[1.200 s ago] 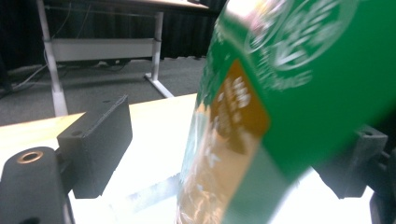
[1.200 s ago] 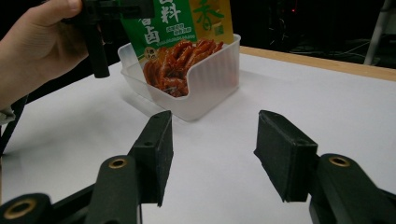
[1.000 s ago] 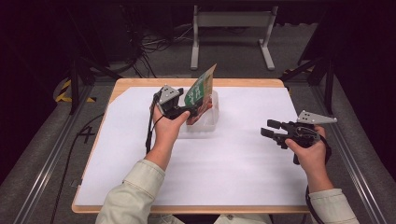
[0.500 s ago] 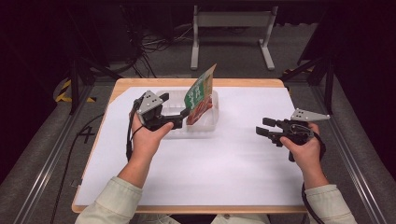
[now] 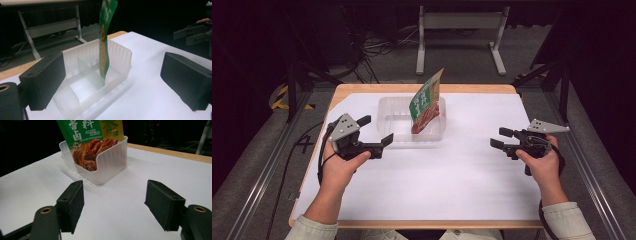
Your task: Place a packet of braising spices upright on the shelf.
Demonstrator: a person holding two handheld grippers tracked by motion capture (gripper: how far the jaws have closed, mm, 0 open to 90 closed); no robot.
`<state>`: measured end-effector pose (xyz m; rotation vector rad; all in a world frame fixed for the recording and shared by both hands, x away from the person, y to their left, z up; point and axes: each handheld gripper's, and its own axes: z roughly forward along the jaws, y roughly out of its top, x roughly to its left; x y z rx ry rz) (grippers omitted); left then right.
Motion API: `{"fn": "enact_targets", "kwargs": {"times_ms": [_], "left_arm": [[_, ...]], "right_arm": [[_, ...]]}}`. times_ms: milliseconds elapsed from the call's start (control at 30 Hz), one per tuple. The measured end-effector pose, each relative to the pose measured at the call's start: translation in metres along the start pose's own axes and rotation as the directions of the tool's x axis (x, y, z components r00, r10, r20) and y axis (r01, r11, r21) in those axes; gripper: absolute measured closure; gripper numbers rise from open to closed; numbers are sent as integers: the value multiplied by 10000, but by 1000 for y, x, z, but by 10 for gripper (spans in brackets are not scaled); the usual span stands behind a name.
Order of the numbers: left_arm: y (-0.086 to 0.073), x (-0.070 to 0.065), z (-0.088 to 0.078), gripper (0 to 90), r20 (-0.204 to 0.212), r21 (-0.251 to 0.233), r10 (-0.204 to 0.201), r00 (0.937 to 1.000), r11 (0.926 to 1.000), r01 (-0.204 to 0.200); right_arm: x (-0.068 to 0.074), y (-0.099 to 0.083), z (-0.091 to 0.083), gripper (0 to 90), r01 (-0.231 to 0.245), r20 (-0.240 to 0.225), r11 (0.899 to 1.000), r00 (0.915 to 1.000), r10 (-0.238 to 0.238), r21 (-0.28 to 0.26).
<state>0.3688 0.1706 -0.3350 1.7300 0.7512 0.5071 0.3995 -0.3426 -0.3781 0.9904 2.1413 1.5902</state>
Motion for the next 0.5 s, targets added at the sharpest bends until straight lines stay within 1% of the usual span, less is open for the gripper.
{"fn": "enact_targets", "kwargs": {"times_ms": [100,133,167,200,233,267,300,333,367,400,467,500], "left_arm": [[-15,1,-8,68,34,292,272,9996,9992,-273],[-21,2,-11,71,-23,304,279,9996,9992,-278],[-21,2,-11,80,-23,304,279,9996,9992,-278],[-28,5,-11,77,-85,646,226,9997,9977,-220],[-28,5,-11,77,-85,646,226,9997,9977,-220],[-30,7,-12,79,-337,510,182,9993,9986,-164],[-30,8,-13,79,-364,438,174,9992,9989,-158],[-30,8,-12,79,-225,367,80,9997,9993,-72],[-30,8,-12,78,-225,367,80,9997,9993,-72],[-30,7,-12,78,-105,473,194,9998,9987,-189],[-31,6,-10,70,-55,658,207,9998,9976,-203],[-31,6,-10,69,-55,658,207,9998,9976,-203]], "right_arm": [[-1,-2,-2,308,8,-25,10000,10000,-8,-25],[-1,-2,-3,308,9,-20,10000,10000,-9,-60],[-1,-3,-4,307,17,-9,10000,10000,-17,-79],[-2,-3,-4,306,-21,-5,9999,10000,21,-109],[-2,-3,-5,305,-16,-18,9999,10000,15,-145],[-2,-3,-5,305,-39,6,9999,10000,39,-137],[-2,-2,-6,304,-2,8,9999,10000,2,-158],[-1,-2,-6,304,1,-7,9998,10000,-1,-180],[-1,-2,-6,304,1,-7,9998,10000,-1,-180],[-1,-2,-7,303,6,-14,9998,10000,-6,-216],[-2,-2,-7,302,11,-17,9997,10000,-12,-240],[-2,-2,-7,302,-2,-36,9997,10000,1,-263]]}}
